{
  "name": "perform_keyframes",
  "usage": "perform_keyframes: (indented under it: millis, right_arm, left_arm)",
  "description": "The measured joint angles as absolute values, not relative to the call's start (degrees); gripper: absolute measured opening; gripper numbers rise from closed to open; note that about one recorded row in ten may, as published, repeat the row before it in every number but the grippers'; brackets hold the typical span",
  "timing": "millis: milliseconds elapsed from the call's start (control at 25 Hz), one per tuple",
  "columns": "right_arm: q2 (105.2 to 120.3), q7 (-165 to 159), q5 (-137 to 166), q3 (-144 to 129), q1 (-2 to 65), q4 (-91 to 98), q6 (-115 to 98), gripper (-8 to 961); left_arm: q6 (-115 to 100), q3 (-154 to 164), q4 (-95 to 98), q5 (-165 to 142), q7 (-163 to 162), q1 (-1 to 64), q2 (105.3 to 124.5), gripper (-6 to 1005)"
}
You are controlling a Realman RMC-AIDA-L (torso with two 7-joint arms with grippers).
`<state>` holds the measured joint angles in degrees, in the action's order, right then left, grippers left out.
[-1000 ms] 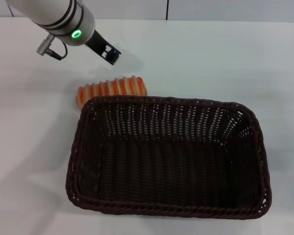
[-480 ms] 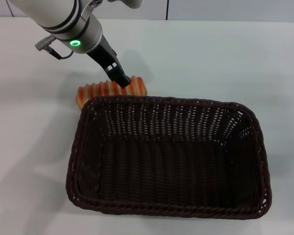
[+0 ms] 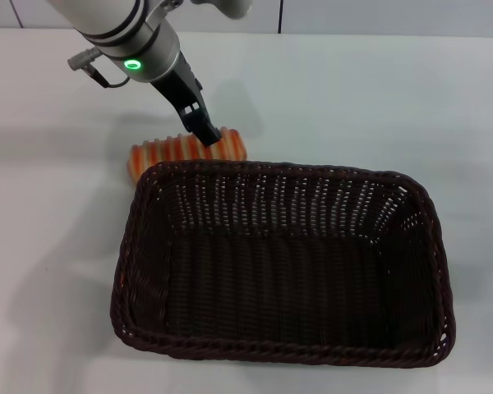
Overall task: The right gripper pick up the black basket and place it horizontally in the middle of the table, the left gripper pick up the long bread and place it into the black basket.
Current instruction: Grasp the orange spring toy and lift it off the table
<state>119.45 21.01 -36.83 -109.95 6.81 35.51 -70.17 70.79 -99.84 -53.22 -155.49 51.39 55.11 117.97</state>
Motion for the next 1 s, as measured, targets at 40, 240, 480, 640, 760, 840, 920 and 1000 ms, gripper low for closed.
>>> perform_keyframes:
  millis: [40,240,480,640,760,840,920,1000]
  right_arm:
    - [119.44,21.01,-36.89,-109.95,6.82,35.51,-70.14,367]
    - [119.45,21.01,-36.96,-109.95,6.94,35.65,-69.98,367]
    - [119.44,21.01,-36.87,-109.95,6.82,36.21,-69.96,367]
    - [119.37,21.01,-36.64,-109.94,6.77,36.36,-69.95,367]
    - [119.35,21.01,-36.61,-109.94,6.78,36.69,-69.95,367]
    - [119.35,21.01,-36.59,-109.94,6.95,36.7,-69.95,367]
    - [119.35,21.01,-36.58,-109.95,7.08,36.71,-69.94,367]
    - [119.35,21.01,-36.56,-110.03,7.26,36.78,-69.86,367]
  left_arm:
    - [70.79,-99.84,-53.22,-155.49,51.39,55.11,117.97,830]
    - [71.4,-99.65,-48.21,-155.35,53.75,57.89,118.02,824]
    - [68.32,-99.29,-43.55,-155.47,54.38,59.18,118.17,817]
    - [67.35,-99.28,-42.36,-155.49,54.59,59.21,118.05,812]
    - [67.11,-99.28,-41.6,-155.49,54.92,59.22,118.05,808]
    - [66.9,-99.29,-40.91,-155.48,55.19,59.22,118.04,806]
    - [66.59,-99.64,-39.58,-155.11,56.01,59.24,118.08,804]
    - [66.03,-99.71,-38.7,-155.06,56.39,59.24,118.09,801]
